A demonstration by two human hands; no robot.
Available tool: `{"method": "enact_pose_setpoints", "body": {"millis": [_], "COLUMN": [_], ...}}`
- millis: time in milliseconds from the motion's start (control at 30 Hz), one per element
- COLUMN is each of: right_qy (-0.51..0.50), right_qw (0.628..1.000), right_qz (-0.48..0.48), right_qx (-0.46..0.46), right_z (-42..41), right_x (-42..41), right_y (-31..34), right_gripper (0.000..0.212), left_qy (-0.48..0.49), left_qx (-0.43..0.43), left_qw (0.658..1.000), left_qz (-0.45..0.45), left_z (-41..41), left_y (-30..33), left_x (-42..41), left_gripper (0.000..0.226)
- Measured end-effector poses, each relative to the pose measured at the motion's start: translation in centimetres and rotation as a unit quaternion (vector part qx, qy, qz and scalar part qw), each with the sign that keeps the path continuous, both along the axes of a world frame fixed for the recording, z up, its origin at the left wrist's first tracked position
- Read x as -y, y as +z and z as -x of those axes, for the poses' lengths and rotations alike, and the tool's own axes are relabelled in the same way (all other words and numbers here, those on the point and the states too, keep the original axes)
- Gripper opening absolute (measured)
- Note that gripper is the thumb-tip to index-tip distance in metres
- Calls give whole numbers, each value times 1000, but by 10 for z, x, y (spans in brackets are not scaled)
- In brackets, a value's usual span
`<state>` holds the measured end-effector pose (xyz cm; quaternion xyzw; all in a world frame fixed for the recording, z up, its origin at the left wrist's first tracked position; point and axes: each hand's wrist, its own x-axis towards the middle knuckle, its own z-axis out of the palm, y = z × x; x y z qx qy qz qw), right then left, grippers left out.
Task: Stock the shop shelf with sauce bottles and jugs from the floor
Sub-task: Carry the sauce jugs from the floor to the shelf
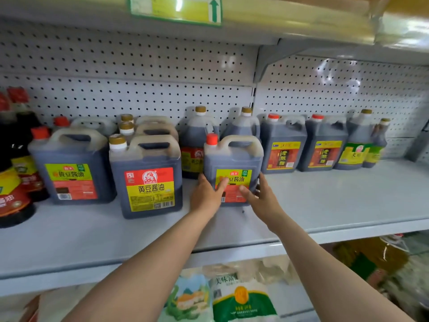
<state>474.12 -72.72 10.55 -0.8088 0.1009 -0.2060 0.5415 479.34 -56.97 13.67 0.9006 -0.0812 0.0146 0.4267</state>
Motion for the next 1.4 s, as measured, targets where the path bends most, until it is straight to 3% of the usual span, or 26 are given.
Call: {"method": "enact_pose_setpoints", "body": {"millis": [133, 367, 533, 767, 1167, 1400], "right_qy": [-10, -1, 6, 40, 183, 177], "right_qw": [999, 997, 996, 993, 975, 975], "right_qz": [44, 82, 84, 102, 106, 121], "right_qx": [-6, 12, 23, 31, 72, 53], "right_z": [7, 48, 71, 82, 26, -10], "right_x": [-2, -33, -64, -117, -271, -335], "right_y": [-11, -9, -17, -14, -33, -26], "right_gripper": [88, 65, 75, 70, 91, 90], "left_qy": [14, 41, 64, 104, 241, 254], "left_qx": [2, 22, 25, 28, 11, 13], "left_qw": [1000, 999, 997, 994, 970, 966], "left_qz": [1, -9, -29, -12, 39, 41], "left_z": [9, 48, 79, 101, 70, 33], "left_y": [1, 1, 0, -3, 0, 5], "left_x": [-3, -34, -67, -121, -281, -342], "left_gripper": [91, 80, 79, 75, 78, 83]}}
